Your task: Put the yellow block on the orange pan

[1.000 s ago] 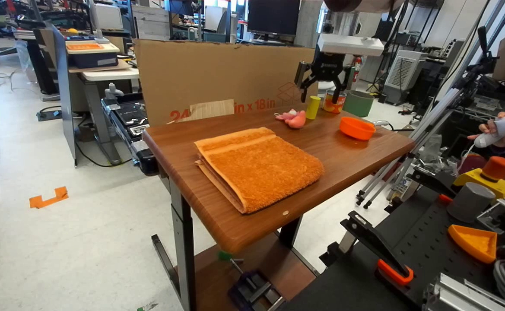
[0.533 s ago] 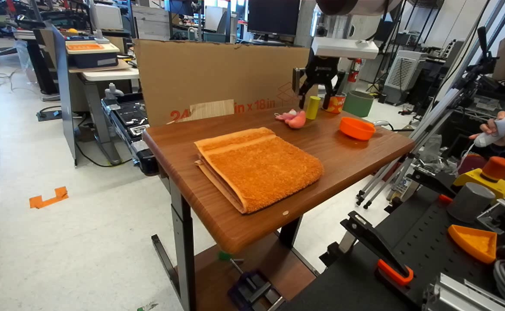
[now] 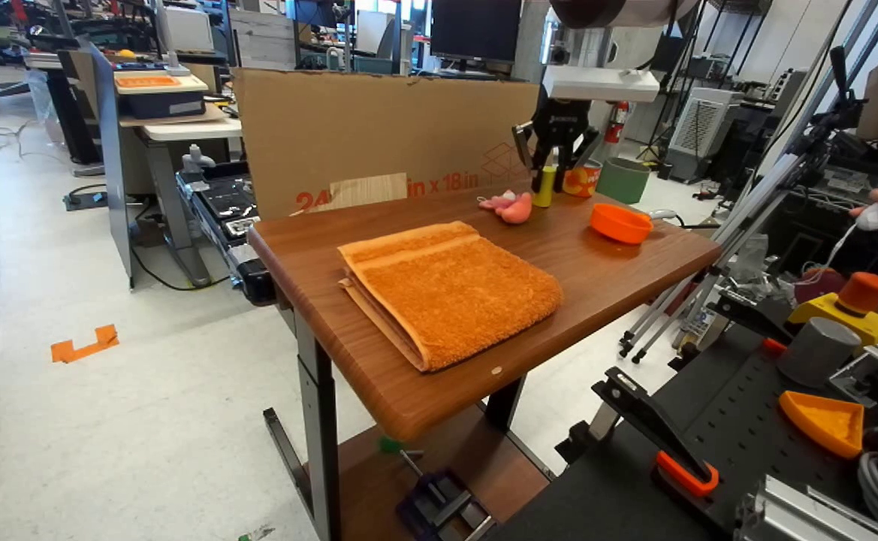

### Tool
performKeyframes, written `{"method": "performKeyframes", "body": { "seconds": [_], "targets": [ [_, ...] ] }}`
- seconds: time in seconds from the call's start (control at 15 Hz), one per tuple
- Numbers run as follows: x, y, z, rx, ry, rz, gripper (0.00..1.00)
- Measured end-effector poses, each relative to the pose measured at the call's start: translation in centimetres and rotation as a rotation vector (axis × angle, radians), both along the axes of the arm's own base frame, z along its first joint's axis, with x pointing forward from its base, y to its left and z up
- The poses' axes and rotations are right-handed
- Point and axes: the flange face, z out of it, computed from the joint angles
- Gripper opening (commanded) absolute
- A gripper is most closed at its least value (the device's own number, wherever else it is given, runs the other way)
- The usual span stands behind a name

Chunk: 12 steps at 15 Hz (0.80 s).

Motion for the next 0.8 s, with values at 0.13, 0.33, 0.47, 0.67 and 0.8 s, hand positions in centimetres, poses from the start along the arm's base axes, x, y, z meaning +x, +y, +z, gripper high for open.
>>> {"method": "performKeyframes", "body": {
  "seconds": [0.13, 0.33, 0.47, 0.67, 0.8],
  "targets": [
    [-0.3, 0.1, 0.2, 0.003, 0.002, 0.001, 0.17],
    [-2.7, 0.9, 1.1, 0.021, 0.03, 0.051, 0.17],
    [-5.5, 1.1, 2.2, 0.037, 0.056, 0.116, 0.17],
    [-10.1, 0.4, 4.3, 0.056, 0.082, 0.205, 0.17],
    [-12.8, -0.3, 5.6, 0.061, 0.086, 0.252, 0.17]
  ]
}}
